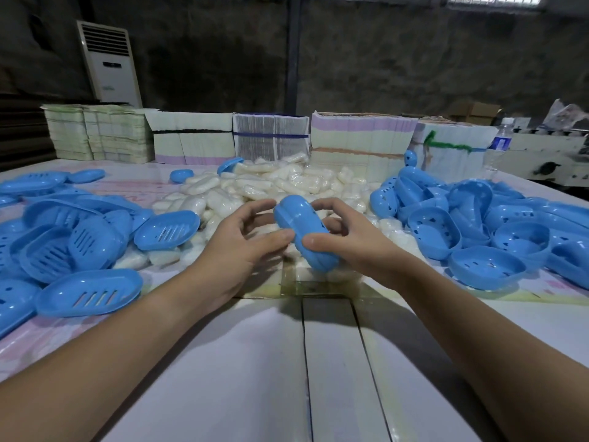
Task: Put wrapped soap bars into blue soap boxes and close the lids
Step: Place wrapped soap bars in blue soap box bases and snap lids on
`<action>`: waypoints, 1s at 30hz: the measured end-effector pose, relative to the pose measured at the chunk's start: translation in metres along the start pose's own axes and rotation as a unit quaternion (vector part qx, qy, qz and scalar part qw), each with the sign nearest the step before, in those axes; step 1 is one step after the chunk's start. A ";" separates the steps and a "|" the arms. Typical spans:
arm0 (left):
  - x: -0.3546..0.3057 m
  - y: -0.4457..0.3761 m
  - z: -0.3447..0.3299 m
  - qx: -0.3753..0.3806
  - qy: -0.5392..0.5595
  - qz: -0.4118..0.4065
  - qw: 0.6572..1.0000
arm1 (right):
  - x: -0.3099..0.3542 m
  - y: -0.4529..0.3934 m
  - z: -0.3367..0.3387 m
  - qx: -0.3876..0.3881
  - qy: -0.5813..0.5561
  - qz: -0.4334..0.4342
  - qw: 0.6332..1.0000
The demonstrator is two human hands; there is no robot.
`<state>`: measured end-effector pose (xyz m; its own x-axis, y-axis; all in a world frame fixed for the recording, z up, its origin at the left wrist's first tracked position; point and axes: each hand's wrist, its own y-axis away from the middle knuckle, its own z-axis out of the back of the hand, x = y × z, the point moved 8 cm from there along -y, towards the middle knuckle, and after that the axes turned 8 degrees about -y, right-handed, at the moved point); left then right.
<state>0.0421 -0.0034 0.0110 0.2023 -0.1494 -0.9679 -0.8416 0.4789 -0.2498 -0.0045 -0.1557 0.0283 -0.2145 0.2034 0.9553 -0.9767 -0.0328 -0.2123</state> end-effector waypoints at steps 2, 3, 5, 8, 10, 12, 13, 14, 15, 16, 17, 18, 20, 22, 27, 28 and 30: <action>0.005 0.002 -0.009 -0.003 0.050 0.018 0.999 | 0.002 0.000 -0.001 -0.027 -0.023 0.016 0.999; 0.007 0.003 -0.012 0.003 0.065 0.026 0.998 | 0.003 0.000 -0.001 -0.038 -0.029 0.025 0.999; 0.006 0.003 -0.014 0.017 0.083 0.029 0.996 | 0.005 -0.001 -0.004 -0.045 -0.034 0.037 0.998; 0.003 0.003 -0.011 0.031 0.099 0.022 0.994 | 0.006 -0.002 -0.008 -0.044 -0.035 0.049 0.997; 0.002 0.003 -0.010 0.035 0.095 0.019 0.995 | 0.007 -0.003 -0.009 -0.048 -0.030 0.060 0.997; 0.002 0.003 -0.010 0.039 0.100 0.016 0.994 | 0.006 -0.003 -0.009 -0.056 -0.015 0.069 0.996; 0.002 0.003 -0.010 0.040 0.104 0.015 0.994 | 0.007 -0.003 -0.009 -0.061 -0.001 0.071 0.996; 0.001 0.003 -0.009 0.042 0.108 0.015 0.993 | 0.007 -0.003 -0.010 -0.065 0.011 0.073 0.995; 0.001 0.003 -0.008 0.043 0.109 0.015 0.993 | 0.007 -0.003 -0.010 -0.065 0.016 0.073 0.995; 0.000 0.003 -0.007 0.046 0.109 0.015 0.993 | 0.008 -0.003 -0.011 -0.062 0.015 0.075 0.995; -0.001 0.003 -0.007 0.049 0.109 0.015 0.993 | 0.009 -0.002 -0.011 -0.057 0.011 0.076 0.995; -0.001 0.003 -0.007 0.051 0.107 0.015 0.993 | 0.010 -0.002 -0.011 -0.051 0.003 0.078 0.996; -0.001 0.004 -0.008 0.052 0.105 0.015 0.993 | 0.012 -0.002 -0.011 -0.044 -0.015 0.081 0.996; -0.001 0.005 -0.008 0.051 0.103 0.012 0.993 | 0.011 -0.001 -0.012 -0.035 -0.027 0.080 0.996; -0.002 0.005 -0.006 0.037 0.109 0.010 0.993 | 0.005 -0.005 -0.016 -0.026 -0.024 0.074 0.997; -0.002 0.005 -0.006 0.036 0.110 0.009 0.993 | 0.005 -0.005 -0.016 -0.025 -0.025 0.076 0.996; -0.003 0.005 -0.008 0.036 0.118 0.008 0.992 | 0.004 -0.007 -0.015 -0.023 -0.023 0.083 0.996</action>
<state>0.0332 -0.0071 0.0124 0.0590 -0.3364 -0.9399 -0.8044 0.5415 -0.2443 0.0013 -0.1397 0.0302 -0.3739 0.1533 0.9147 -0.9265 -0.0172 -0.3758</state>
